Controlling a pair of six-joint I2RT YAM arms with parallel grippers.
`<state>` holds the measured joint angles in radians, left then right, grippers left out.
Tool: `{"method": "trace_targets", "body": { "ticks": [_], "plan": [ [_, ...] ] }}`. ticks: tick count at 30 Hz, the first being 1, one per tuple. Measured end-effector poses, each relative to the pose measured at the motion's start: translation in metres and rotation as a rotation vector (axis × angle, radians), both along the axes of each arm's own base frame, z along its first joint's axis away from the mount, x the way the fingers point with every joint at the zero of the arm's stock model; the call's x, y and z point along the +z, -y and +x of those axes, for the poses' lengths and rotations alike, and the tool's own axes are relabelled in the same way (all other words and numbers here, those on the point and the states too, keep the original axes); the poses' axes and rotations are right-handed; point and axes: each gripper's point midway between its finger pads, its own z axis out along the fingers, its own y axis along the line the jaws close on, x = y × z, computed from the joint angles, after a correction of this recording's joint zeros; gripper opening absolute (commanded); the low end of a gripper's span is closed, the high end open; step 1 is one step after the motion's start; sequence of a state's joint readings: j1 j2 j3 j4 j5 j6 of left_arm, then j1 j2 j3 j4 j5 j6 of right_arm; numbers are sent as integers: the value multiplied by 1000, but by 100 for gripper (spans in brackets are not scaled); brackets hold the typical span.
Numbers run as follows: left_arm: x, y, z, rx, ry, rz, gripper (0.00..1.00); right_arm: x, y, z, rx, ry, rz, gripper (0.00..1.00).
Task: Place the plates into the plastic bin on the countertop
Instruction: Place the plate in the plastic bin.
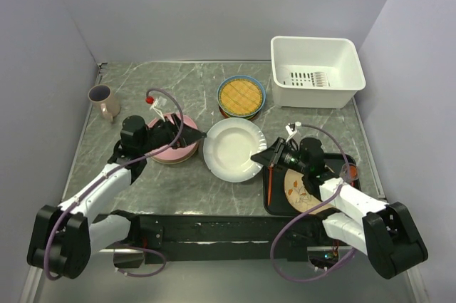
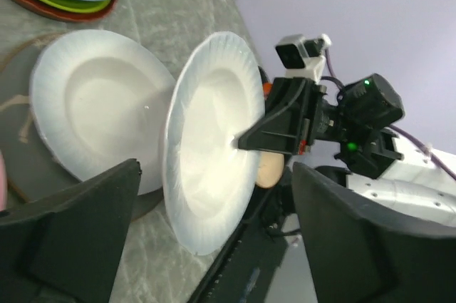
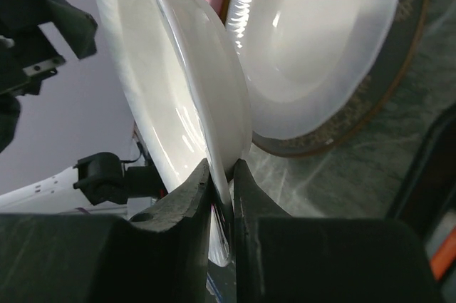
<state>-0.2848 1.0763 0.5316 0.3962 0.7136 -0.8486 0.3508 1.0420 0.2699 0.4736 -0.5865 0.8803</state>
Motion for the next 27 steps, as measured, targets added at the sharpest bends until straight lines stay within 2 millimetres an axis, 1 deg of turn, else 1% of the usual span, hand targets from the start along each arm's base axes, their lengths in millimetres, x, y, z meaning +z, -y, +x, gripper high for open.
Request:
{"method": "trace_targets", "body": {
  "ticks": [3, 7, 12, 15, 20, 23, 25, 27],
  "plan": [
    [-3, -7, 6, 53, 6, 44, 99, -8, 2, -3, -3, -25, -22, 0],
    [-9, -15, 16, 121, -6, 101, 99, -8, 5, -4, -11, -23, -35, 0],
    [-20, -28, 27, 258, -35, 204, 99, -10, 7, -5, -17, -23, -50, 0],
    [-24, -39, 31, 346, -36, 264, 99, -12, 8, -6, -22, -31, -61, 0],
    [-30, -54, 35, 436, -49, 315, 99, -15, 11, -5, -33, -49, -90, 0],
    [-36, -57, 36, 450, -65, 332, 99, -11, 11, -2, -35, -50, -103, 0],
    [-39, -57, 38, 447, -78, 340, 99, -2, 10, 2, -33, -42, -110, 0],
    [-43, -56, 40, 445, -93, 349, 99, 11, 9, 8, -32, -21, -111, 0]
  ]
}}
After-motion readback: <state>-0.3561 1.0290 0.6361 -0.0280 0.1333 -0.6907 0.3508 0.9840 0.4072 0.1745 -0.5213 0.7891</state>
